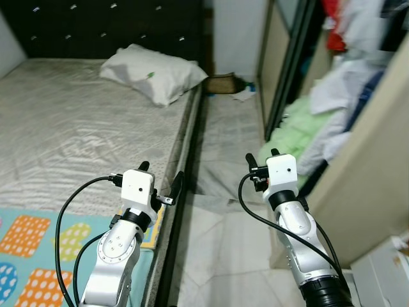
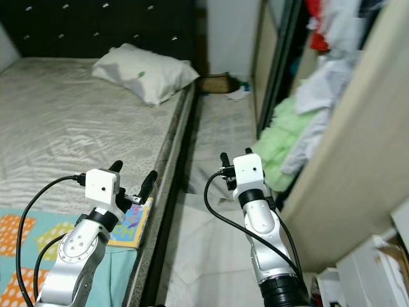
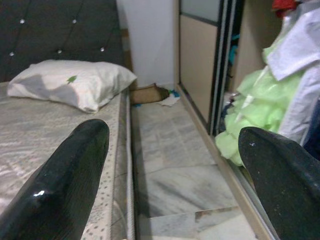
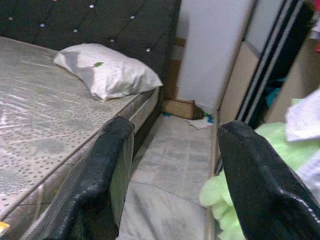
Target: Clean up the room
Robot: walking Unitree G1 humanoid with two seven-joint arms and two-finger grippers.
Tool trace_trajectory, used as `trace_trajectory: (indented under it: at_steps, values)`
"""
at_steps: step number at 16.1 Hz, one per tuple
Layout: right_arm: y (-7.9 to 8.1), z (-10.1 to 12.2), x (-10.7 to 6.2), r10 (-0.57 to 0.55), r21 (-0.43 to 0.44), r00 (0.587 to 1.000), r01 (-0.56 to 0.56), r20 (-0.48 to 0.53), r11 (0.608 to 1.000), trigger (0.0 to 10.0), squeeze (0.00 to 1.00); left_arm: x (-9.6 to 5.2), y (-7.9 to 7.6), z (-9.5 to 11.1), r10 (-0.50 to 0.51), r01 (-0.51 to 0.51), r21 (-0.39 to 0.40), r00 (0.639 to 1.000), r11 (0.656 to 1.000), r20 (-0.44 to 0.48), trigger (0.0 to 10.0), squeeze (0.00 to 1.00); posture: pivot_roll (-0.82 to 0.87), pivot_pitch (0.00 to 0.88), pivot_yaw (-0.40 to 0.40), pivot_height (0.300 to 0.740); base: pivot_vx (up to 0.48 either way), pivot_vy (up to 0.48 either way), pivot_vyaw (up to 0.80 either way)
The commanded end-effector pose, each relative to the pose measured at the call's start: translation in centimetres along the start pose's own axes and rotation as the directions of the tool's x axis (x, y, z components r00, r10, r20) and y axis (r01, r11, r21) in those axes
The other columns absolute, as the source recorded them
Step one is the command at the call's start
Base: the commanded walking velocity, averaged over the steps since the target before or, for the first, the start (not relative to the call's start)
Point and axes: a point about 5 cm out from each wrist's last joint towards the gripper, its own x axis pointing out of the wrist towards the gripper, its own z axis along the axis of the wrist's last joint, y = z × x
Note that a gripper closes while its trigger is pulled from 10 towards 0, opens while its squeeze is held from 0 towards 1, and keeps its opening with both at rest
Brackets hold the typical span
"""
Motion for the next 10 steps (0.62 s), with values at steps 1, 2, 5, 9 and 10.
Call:
trace_trajectory:
  at_steps: [1, 2, 5, 9, 10]
  values:
    - [0.00, 0.21, 0.07, 0.001, -0.001, 1.000, -0.001, 0.008, 1.000, 10.0, 0.00, -0.01, 0.05, -0.10, 0.005, -0.005, 0.010, 1.000, 1.000, -0.006, 10.0, 0.00, -0.04, 0.075, 0.023, 0.740, 0.000, 0.000, 0.80]
    - [-0.01, 0.21, 0.08, 0.000, -0.001, 1.000, 0.000, 0.008, 1.000, 10.0, 0.00, -0.02, 0.07, -0.11, 0.007, -0.007, 0.010, 1.000, 1.000, -0.007, 10.0, 0.00, -0.04, 0.075, 0.023, 0.740, 0.000, 0.000, 0.80]
    - [-0.07, 0.23, 0.11, -0.002, -0.001, 1.000, 0.002, 0.008, 1.000, 10.0, 0.00, 0.00, 0.10, -0.08, 0.014, -0.014, 0.013, 1.000, 1.000, -0.006, 10.0, 0.00, -0.04, 0.081, 0.023, 0.740, 0.000, 0.000, 0.73]
    - [-0.07, 0.26, 0.15, -0.004, -0.002, 1.000, 0.004, 0.009, 1.000, 10.0, 0.00, 0.03, 0.17, -0.02, 0.017, -0.017, 0.015, 1.000, 1.000, -0.004, 10.0, 0.00, -0.04, 0.086, 0.024, 0.740, 0.000, 0.000, 0.57]
    - [-0.07, 0.28, 0.16, -0.004, -0.003, 1.000, 0.004, 0.010, 1.000, 10.0, 0.00, 0.05, 0.18, -0.01, 0.018, -0.018, 0.015, 1.000, 1.000, -0.004, 10.0, 0.00, -0.04, 0.087, 0.025, 0.740, 0.000, 0.000, 0.57]
